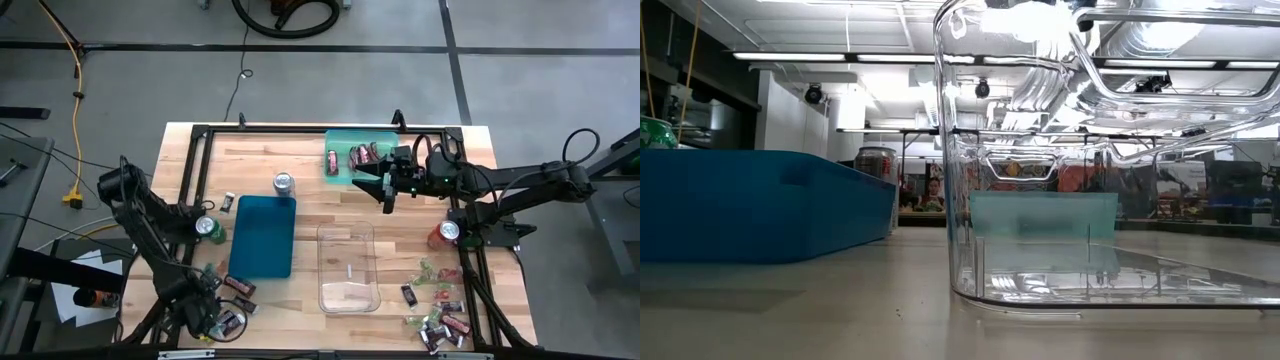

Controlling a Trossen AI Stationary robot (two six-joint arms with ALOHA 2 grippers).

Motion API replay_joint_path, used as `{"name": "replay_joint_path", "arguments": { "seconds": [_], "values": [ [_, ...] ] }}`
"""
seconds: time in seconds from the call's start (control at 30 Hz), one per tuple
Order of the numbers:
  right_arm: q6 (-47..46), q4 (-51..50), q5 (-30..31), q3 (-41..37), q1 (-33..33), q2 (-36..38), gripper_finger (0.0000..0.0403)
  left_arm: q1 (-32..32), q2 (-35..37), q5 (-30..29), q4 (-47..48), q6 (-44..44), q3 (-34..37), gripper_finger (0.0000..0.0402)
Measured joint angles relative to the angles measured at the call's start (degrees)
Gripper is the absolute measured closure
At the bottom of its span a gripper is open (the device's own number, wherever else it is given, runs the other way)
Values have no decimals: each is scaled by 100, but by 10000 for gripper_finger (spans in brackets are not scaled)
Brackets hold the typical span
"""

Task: Sort candy
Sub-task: Put the chocolate peanut bar into the green bin

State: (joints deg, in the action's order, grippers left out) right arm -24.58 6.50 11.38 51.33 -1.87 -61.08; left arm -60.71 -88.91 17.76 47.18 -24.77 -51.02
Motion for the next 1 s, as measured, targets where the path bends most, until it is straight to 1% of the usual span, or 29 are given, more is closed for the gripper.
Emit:
{"name": "replay_joint_path", "arguments": {
  "seconds": [0.1, 0.27, 0.37, 0.43, 0.5, 0.57, 0.6, 0.63, 0.73, 0.8, 0.93, 1.0],
  "values": [
    [-1, -6, 1, 0, 0, 0, 149, -3, -82, 24, -411, 4, 150, 193],
    [-67, -35, 0, 0, 0, 0, 149, -1, -122, 24, -504, -10, 296, 194],
    [-68, -72, 0, 0, 0, 0, 149, -1, -123, 29, -501, 102, 340, 213],
    [-68, -84, -2, 0, 0, 0, 149, -1, -123, 31, -528, 156, 339, 246],
    [-68, -117, -2, 0, 0, 0, 149, 1, -123, 32, -572, 147, 338, 294],
    [-66, -138, -2, 0, 0, 0, 149, 7, -123, 74, -686, 98, 338, 354],
    [-68, -138, -2, 0, 0, 0, 149, 23, -123, 122, -761, 38, 338, 376],
    [-66, -138, -5, 0, 0, 0, 149, 46, -123, 179, -802, -76, 336, 387],
    [-53, -142, -5, 0, 0, 0, 149, 132, -91, 431, -699, -204, 248, 391],
    [-46, -144, -5, 0, 0, 0, 149, 207, 23, 483, -603, -221, 100, 399],
    [-46, -160, 40, 0, 0, 0, 149, 498, 558, 496, -551, -418, -208, 401],
    [-46, -158, 44, -2, 18, 0, 149, 733, 940, 324, -521, -602, -403, 401]
  ]
}}
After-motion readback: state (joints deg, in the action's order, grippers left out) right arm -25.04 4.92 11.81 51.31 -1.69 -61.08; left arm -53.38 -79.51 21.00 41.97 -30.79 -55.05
